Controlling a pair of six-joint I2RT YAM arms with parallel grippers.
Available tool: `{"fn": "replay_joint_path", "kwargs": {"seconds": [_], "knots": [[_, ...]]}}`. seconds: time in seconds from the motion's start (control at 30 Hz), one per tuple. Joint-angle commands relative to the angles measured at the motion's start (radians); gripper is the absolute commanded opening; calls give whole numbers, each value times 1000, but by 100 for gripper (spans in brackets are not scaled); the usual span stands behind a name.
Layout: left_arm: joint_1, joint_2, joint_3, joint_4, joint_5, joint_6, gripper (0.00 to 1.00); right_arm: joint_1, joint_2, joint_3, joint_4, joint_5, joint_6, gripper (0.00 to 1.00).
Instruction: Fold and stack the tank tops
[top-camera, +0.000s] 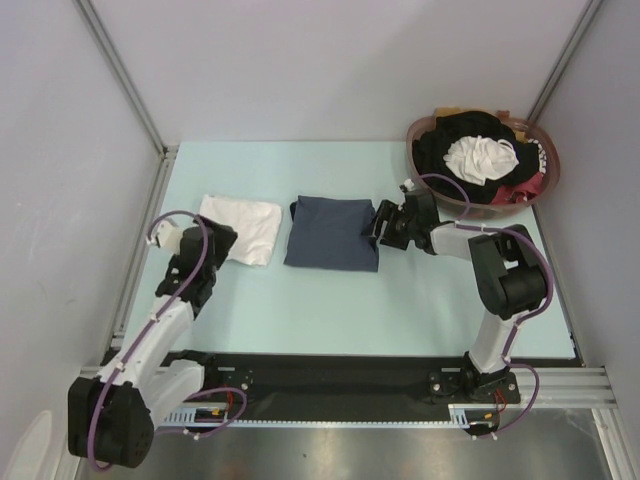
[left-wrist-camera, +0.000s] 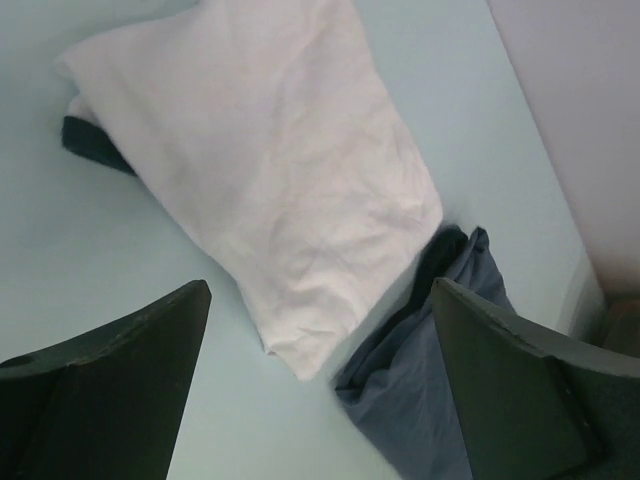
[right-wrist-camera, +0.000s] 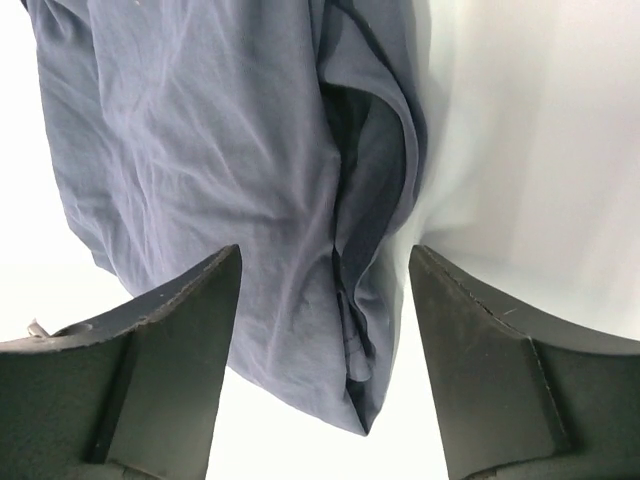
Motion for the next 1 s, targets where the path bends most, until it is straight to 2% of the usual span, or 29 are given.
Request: {"fn": "replay_joint_path", "kwargs": {"seconds": [0.0, 0.03, 0.1, 0.2, 0.23, 0.3, 0.33, 0.4, 0.43, 0.63, 0.77, 0.97], "knots": [[-5, 2, 105, -14, 161, 280, 99, -6, -43, -4, 12, 18, -10, 74], [-3, 53, 123, 12, 212, 358, 100, -7, -35, -4, 15, 18, -10, 72], [-6, 164, 201, -5, 330, 402, 100, -4, -16, 6, 22, 12, -4, 69], [-22, 265, 269, 3, 407, 448, 100, 5, 41, 43, 5, 12, 0, 64], [-39, 309, 274, 35, 422, 468, 99, 6, 60, 51, 5, 10, 5, 55], [-75, 363, 287, 61, 450, 477, 96, 5, 67, 66, 3, 7, 3, 42], [-89, 384, 295, 84, 456, 500, 95, 5, 69, 69, -3, 10, -1, 28], [-117, 467, 359, 64, 456, 521, 94, 0, 60, 71, -18, 22, -10, 11], [-144, 496, 388, 35, 456, 546, 93, -3, 57, 72, -24, 33, -15, 0], [-215, 729, 599, -61, 467, 619, 92, -33, 34, 62, -41, 31, -21, 0], [-227, 849, 708, -118, 433, 623, 81, -38, 28, 54, -29, 19, -20, 0], [-229, 929, 731, -118, 441, 604, 77, -38, 29, 54, -24, 2, -18, 0]]}}
